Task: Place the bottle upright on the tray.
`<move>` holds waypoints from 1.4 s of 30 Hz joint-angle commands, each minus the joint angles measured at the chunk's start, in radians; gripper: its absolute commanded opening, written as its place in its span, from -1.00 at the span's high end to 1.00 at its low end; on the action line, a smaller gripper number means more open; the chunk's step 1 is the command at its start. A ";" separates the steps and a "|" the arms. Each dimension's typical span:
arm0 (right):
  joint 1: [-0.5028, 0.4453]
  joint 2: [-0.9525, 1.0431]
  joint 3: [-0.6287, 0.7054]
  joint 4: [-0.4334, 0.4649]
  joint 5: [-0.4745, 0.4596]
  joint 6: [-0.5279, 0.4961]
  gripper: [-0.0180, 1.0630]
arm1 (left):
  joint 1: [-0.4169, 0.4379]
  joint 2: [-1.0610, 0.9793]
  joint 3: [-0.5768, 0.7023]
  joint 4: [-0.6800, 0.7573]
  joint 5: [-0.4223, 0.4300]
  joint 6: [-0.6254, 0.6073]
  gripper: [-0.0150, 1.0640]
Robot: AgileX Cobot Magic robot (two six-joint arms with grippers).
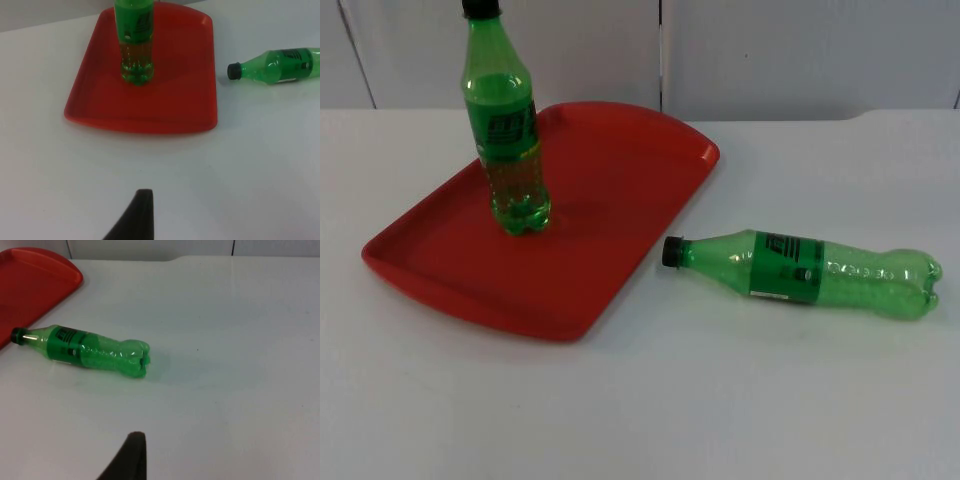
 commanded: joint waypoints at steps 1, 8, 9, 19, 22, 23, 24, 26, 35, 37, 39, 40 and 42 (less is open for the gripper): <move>-0.007 -0.004 0.007 0.002 -0.007 0.002 -0.98 | -0.007 -0.004 0.005 -0.011 0.001 -0.005 -0.98; -0.007 -0.004 0.007 0.002 -0.007 0.002 -0.98 | -0.007 -0.004 0.005 -0.011 0.001 -0.005 -0.98; -0.007 -0.004 0.007 0.002 -0.007 0.002 -0.98 | -0.007 -0.004 0.005 -0.011 0.001 -0.005 -0.98; -0.007 -0.004 0.007 0.002 -0.007 0.002 -0.98 | -0.007 -0.004 0.005 -0.011 0.001 -0.005 -0.98; -0.007 -0.004 0.007 0.002 -0.007 0.002 -0.98 | -0.007 -0.004 0.005 -0.011 0.001 -0.005 -0.98; -0.007 -0.004 0.007 0.002 -0.007 0.002 -0.98 | -0.007 -0.004 0.005 -0.011 0.001 -0.005 -0.98; -0.007 -0.004 0.007 0.002 -0.007 0.002 -0.98 | -0.007 -0.004 0.005 -0.011 0.001 -0.005 -0.98; -0.007 -0.004 0.007 0.002 -0.007 0.002 -0.98 | -0.007 -0.004 0.005 -0.011 0.001 -0.005 -0.98; -0.007 -0.004 0.007 0.002 -0.007 0.002 -0.98 | -0.007 -0.004 0.005 -0.011 0.001 -0.005 -0.98; -0.007 -0.004 0.007 0.002 -0.007 0.002 -0.98 | -0.007 -0.004 0.005 -0.011 0.001 -0.005 -0.98; -0.007 -0.004 0.007 0.002 -0.007 0.002 -0.98 | -0.007 -0.004 0.005 -0.011 0.001 -0.005 -0.98; -0.007 -0.004 0.007 0.002 -0.007 0.002 -0.98 | -0.007 -0.004 0.005 -0.011 0.001 -0.005 -0.98; -0.007 -0.004 0.007 0.002 -0.007 0.002 -0.98 | -0.007 -0.004 0.005 -0.011 0.001 -0.005 -0.98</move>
